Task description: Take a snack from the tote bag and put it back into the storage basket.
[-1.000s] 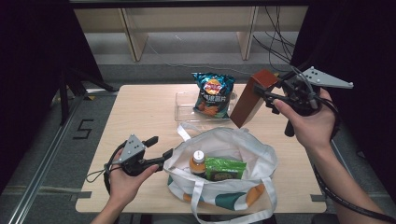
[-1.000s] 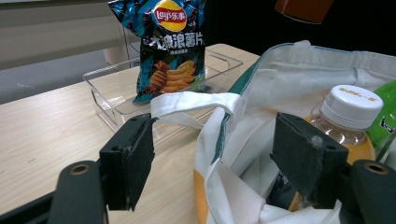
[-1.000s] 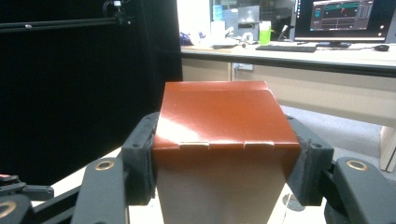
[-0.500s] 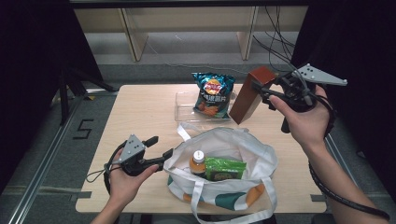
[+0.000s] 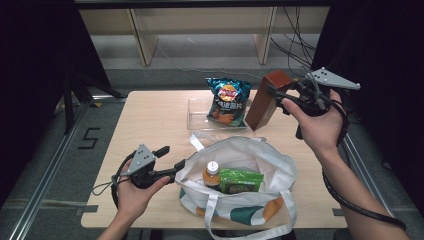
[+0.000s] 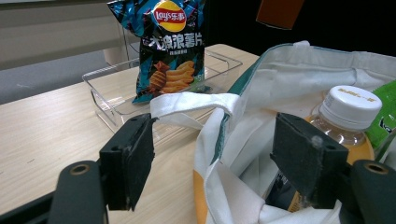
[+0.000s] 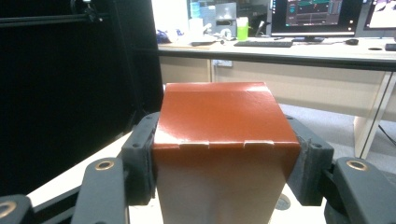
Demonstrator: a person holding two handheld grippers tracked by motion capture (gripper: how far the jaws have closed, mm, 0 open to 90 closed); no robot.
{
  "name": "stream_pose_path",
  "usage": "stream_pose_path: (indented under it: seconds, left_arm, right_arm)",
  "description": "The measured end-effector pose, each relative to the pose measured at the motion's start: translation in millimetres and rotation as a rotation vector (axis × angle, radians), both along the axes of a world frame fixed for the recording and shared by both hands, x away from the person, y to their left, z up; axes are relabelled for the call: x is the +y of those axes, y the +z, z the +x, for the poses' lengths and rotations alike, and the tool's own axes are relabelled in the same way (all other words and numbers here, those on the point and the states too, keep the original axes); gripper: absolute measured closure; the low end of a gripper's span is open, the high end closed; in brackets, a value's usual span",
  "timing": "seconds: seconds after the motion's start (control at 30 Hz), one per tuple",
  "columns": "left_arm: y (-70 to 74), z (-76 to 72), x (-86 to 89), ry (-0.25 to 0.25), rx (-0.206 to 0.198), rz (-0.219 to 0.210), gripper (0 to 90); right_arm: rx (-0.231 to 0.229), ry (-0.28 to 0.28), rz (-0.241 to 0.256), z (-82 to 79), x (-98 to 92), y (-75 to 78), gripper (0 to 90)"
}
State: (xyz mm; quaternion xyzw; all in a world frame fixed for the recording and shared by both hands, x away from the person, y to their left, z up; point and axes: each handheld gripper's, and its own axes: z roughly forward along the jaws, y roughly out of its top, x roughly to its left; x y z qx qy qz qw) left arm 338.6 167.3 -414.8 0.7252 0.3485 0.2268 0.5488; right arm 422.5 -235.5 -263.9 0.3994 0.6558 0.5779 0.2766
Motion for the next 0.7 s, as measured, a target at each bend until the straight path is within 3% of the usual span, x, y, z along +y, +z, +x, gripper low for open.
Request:
stream_pose_path:
  seconds: [0.23,0.4,0.7]
  left_arm:
    - [0.2,-0.1,0.1,-0.001,-0.001,0.0,29.1]
    - [-0.1,-0.2,0.0,-0.001,0.0,0.0,29.1]
    - [0.1,0.0,1.0,0.0,-0.002,0.003,29.1]
  right_arm:
    - [0.001,-0.028,-0.004,7.6,3.3,-2.9,39.2]
    - [-0.022,-0.056,-0.046,13.1,6.0,-5.9,39.2]
    - [0.001,-0.076,-0.037,23.0,12.7,-14.4,39.2]
